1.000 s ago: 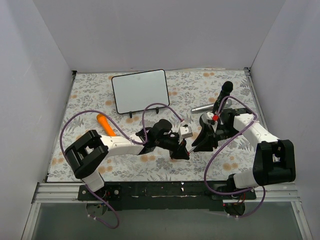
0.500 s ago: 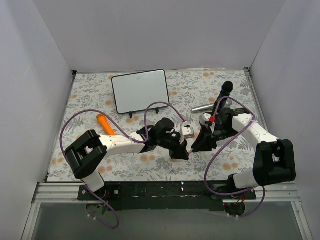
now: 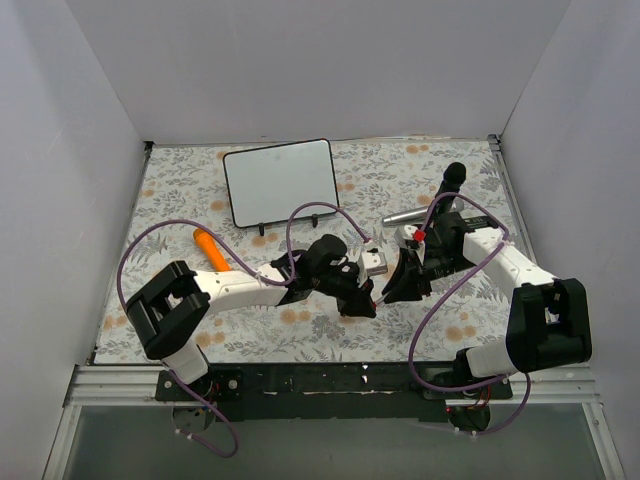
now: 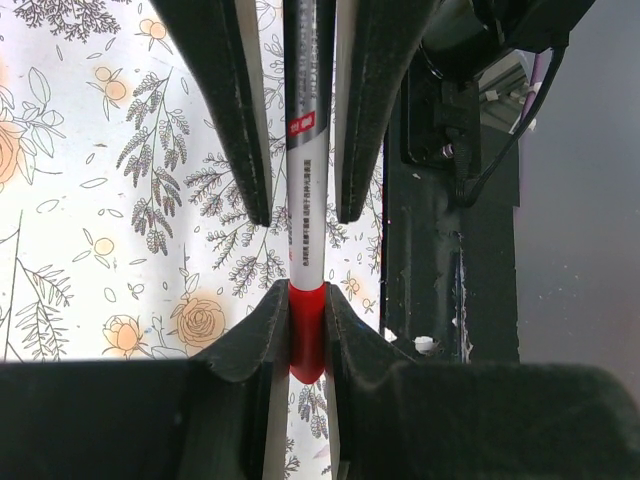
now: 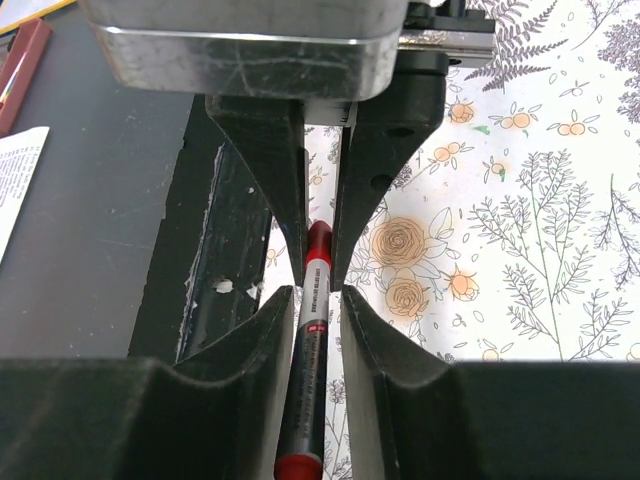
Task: Write a sentence on the whiteboard
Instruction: Open the pen cap at the center of the board.
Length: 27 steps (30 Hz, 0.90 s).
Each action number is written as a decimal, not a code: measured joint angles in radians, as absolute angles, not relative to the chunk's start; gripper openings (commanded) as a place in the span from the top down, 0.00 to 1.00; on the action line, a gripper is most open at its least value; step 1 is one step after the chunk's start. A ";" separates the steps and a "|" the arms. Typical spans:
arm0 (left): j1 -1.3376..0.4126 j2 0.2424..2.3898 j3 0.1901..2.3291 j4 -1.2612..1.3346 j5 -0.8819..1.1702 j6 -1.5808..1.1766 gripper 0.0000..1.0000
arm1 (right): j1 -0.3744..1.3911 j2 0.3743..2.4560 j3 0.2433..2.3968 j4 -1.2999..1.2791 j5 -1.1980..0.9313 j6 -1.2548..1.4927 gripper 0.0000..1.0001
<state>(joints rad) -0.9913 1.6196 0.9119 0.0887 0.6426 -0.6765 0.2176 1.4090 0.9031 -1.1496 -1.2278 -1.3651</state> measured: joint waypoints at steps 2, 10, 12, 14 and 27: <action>-0.991 1.620 0.912 0.088 0.643 -0.677 1.00 | 0.218 1.409 0.903 -1.144 -1.225 -1.356 0.98; -0.990 1.619 0.912 0.086 0.634 -0.686 1.00 | 0.217 1.409 0.904 -1.160 -1.224 -1.396 0.99; -0.990 1.615 0.910 0.087 0.632 -0.689 1.00 | 0.217 1.409 0.904 -1.175 -1.227 -1.418 0.99; -0.987 1.601 0.903 0.091 0.630 -0.691 1.00 | 0.209 1.409 0.909 -1.187 -1.238 -1.437 0.99; -0.963 1.311 0.692 0.039 0.503 -0.688 1.00 | 0.132 1.353 0.928 -1.267 -1.319 -1.507 0.99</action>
